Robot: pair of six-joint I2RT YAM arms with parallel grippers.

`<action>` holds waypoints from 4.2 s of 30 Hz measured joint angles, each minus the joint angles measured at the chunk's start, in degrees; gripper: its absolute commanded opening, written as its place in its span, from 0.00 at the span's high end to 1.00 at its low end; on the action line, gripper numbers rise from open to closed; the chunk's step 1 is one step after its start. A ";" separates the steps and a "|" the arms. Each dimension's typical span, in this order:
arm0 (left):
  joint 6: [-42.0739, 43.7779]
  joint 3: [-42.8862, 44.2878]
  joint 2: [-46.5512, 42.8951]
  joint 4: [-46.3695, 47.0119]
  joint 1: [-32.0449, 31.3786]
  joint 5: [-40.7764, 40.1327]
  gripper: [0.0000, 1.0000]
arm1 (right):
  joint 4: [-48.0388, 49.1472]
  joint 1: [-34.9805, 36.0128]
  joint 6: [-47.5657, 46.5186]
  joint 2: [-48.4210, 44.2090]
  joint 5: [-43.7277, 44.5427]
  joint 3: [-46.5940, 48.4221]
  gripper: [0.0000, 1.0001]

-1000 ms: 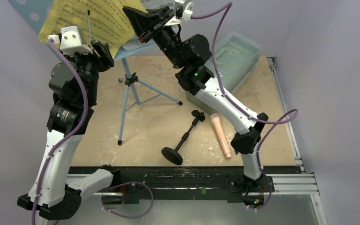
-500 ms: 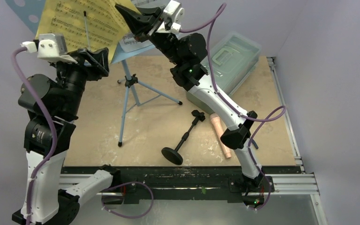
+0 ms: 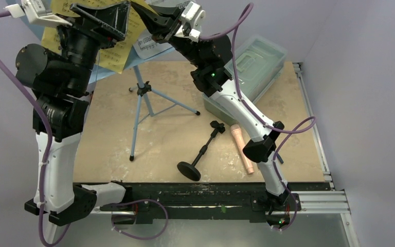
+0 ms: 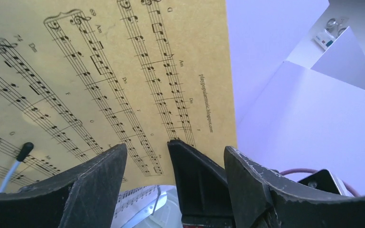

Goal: Set up the instrument practice props

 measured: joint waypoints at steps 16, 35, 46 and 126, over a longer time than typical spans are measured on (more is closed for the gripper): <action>34.97 8.63 -2.05 -0.44 -0.04 8.76 0.15 | -1.20 0.00 0.39 -3.06 -3.91 -4.46 1.00; 54.14 -19.15 -9.38 5.07 -0.26 -22.05 0.11 | -2.78 0.00 0.37 -6.14 -6.93 -4.98 1.00; 29.75 -13.42 -13.18 -7.34 -0.28 -41.86 0.03 | -3.41 -0.11 0.50 -6.16 -7.72 -4.44 1.00; 116.26 8.63 5.57 -10.88 -11.98 9.51 0.19 | -6.51 -2.56 6.16 -4.92 -10.27 -4.57 1.00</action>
